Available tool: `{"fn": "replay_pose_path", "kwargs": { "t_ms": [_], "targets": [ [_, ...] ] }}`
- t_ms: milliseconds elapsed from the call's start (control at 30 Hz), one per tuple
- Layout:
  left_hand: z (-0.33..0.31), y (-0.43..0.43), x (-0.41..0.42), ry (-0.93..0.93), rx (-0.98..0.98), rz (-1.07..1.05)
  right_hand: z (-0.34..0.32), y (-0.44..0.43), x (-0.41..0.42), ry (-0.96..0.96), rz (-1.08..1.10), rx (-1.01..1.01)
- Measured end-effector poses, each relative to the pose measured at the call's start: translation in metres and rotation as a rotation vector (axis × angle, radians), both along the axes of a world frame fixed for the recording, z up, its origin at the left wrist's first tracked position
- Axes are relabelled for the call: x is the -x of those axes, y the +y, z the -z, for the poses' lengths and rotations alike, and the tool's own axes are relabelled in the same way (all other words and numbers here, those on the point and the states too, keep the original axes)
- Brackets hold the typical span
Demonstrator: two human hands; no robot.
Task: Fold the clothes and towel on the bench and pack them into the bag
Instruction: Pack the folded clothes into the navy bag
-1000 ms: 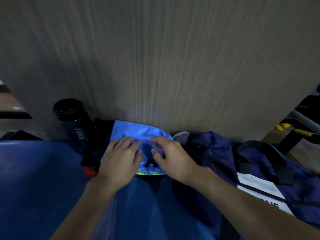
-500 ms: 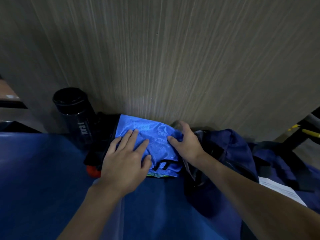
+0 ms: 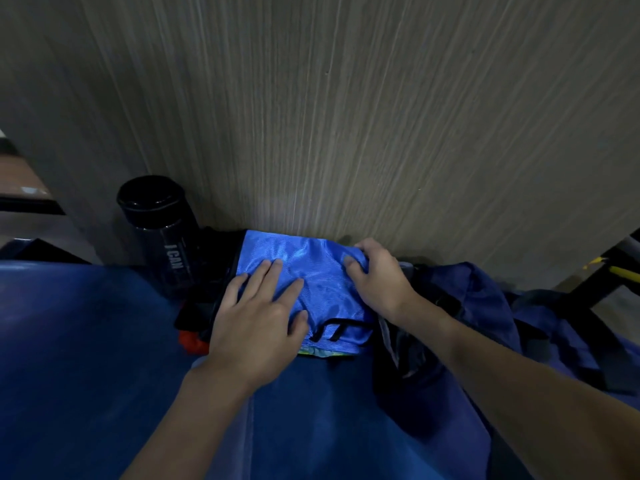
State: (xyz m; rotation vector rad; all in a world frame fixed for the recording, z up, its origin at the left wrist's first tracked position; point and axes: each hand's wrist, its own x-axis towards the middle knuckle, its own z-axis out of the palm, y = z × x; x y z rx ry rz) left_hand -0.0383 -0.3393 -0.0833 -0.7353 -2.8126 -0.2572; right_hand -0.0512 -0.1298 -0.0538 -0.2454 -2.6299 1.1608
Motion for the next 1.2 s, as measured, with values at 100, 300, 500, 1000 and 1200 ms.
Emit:
{"fn": "replay_pose_path", "kwargs": {
  "t_ms": [100, 300, 500, 1000, 1200],
  "targets": [
    [0.0, 0.0, 0.0, 0.006, -0.009, -0.003, -0.006, 0.0, -0.001, -0.079, -0.041, 0.135],
    [-0.001, -0.002, 0.001, -0.004, -0.014, 0.014, -0.015, 0.004, 0.004, -0.221, -0.052, 0.103],
    [-0.001, -0.004, 0.004, -0.024, -0.09, 0.003, -0.038, -0.009, 0.008, -0.093, -0.152, 0.006],
    [-0.032, 0.005, -0.009, -0.422, -0.874, -0.022, -0.069, -0.068, 0.033, -0.309, -0.053, 0.215],
    [-0.024, 0.005, -0.003, -0.293, -0.81, -0.021, -0.079, -0.052, 0.02, -0.255, -0.054, 0.062]
  ]
}}
